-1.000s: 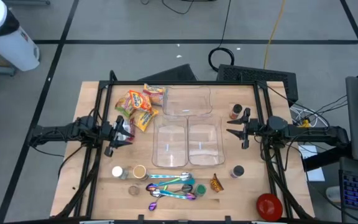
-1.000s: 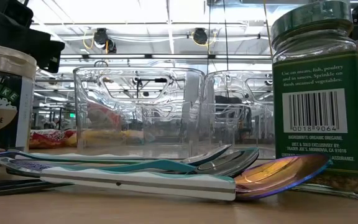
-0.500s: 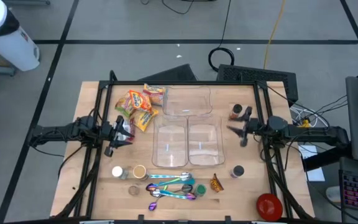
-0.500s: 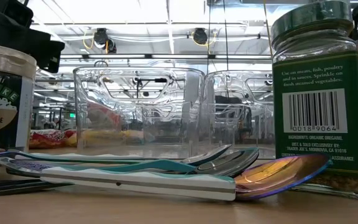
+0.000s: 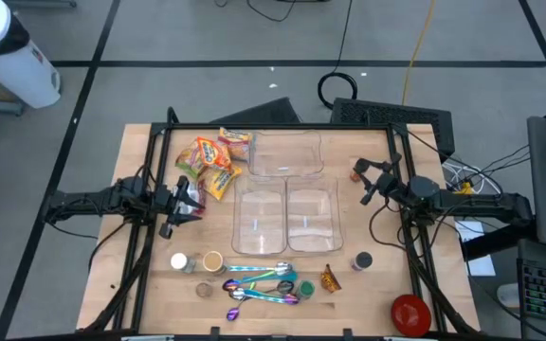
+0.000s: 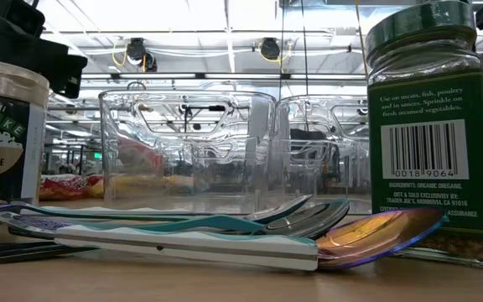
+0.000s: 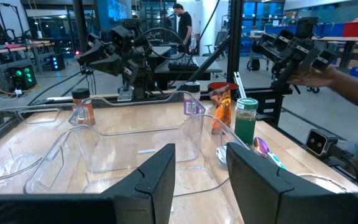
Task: Pick & Place Food Item
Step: Put the orange seasoning bottle into the bottom right transparent bin, then put the violet seasoning bottle into the bottom right transparent bin
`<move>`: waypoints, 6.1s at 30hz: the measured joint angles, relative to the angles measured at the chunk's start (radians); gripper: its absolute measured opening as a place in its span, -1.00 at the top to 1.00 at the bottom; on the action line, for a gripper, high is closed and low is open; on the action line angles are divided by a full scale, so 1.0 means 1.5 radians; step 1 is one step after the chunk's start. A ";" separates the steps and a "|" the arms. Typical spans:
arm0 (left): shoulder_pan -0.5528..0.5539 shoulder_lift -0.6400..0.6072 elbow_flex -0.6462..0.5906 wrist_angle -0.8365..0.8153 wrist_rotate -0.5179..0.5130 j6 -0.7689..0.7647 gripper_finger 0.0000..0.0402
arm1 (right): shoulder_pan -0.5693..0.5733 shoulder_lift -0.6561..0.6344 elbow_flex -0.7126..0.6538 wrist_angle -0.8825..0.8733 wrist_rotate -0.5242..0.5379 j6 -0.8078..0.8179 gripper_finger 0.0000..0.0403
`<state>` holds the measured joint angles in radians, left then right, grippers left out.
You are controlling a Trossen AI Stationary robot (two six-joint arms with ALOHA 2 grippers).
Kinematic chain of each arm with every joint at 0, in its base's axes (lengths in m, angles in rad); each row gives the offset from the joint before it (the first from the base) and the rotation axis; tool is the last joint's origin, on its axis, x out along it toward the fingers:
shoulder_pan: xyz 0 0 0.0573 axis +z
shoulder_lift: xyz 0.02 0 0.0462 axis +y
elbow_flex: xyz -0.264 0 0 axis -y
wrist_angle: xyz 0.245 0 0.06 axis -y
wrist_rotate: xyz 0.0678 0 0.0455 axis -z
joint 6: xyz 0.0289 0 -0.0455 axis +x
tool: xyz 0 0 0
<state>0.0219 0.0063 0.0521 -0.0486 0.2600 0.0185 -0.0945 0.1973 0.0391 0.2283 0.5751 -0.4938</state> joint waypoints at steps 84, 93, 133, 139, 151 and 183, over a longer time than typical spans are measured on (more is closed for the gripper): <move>0.000 0.000 0.000 -0.001 0.000 0.000 0.24 | -0.328 0.564 0.458 -0.621 -0.296 0.648 -0.18; 0.000 0.000 0.000 -0.001 0.000 0.000 0.24 | -0.327 0.555 0.459 -0.620 -0.296 0.635 0.09; 0.000 0.000 0.000 -0.001 0.000 0.000 0.24 | 0.033 0.874 0.777 -0.543 -0.228 0.583 0.09; 0.000 0.000 0.000 0.000 0.000 0.000 0.24 | 0.033 0.913 0.771 -0.514 -0.229 0.583 0.09; 0.000 0.000 0.000 -0.001 0.000 0.000 0.24 | 0.033 0.928 0.716 -0.448 -0.230 0.588 0.09; 0.000 0.000 0.000 -0.001 0.001 0.000 0.24 | 0.153 0.674 0.702 -0.641 -0.349 0.736 -0.53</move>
<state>0.0219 0.0063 0.0517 -0.0496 0.2609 0.0185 0.1346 1.2079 1.0920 -0.7330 0.0512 0.6105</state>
